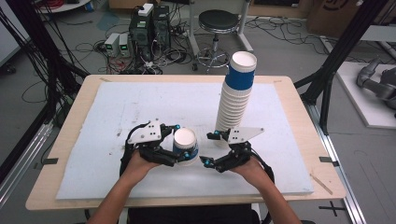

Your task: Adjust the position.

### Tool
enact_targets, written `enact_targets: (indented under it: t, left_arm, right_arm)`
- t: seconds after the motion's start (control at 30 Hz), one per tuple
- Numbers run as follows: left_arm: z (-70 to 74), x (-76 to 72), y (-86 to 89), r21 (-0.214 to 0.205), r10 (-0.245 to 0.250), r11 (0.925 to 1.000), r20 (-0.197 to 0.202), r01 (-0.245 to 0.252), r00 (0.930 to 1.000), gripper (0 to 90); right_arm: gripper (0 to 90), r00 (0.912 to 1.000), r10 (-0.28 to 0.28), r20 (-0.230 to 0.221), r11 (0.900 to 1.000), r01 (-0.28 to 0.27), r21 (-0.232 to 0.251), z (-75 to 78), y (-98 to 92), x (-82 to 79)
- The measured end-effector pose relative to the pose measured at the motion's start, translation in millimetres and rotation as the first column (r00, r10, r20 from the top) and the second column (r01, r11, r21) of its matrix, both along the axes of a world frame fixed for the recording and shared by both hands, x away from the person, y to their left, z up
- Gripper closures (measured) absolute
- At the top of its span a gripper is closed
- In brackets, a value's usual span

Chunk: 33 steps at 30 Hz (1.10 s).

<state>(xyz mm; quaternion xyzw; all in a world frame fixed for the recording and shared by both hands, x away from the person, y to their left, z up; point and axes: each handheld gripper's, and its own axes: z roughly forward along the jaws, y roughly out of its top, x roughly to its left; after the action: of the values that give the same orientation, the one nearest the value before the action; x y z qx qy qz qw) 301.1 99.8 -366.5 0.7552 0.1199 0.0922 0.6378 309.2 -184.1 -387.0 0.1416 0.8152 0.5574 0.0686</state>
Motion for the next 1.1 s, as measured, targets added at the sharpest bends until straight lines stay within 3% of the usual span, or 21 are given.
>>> enact_targets:
  t: [0.23,0.57,0.73,1.1]
  left_arm:
    - [-0.3,-1.2,-6.7,0.0,-0.02,0.9998,0.006,0.02,0.9998,27.7]
    - [-5.4,3.1,-14.8,0.004,-0.052,0.9987,0.002,0.052,0.9987,27.8]
    - [-4.4,1.4,-14.9,-0.014,-0.06,0.9981,0.002,0.06,0.9982,27.9]
    - [-5.5,0.0,-19.9,-0.018,-0.084,0.9963,-0.007,0.084,0.9964,28.4]
  right_arm:
    - [15.0,0.9993,0.038,-0.006,0.9992,-0.038,-0.008,-4.1,5.3,-5.4]
    - [15.0,0.9974,0.064,-0.035,0.998,-0.064,0.002,-11.2,14.0,-0.2]
    - [15.0,0.9955,0.083,-0.045,0.9965,-0.082,0.015,-13.3,18.6,-2.3]
    - [18.8,0.9925,0.11,-0.052,0.9939,-0.111,-0.004,-16.0,24.9,-3.9]
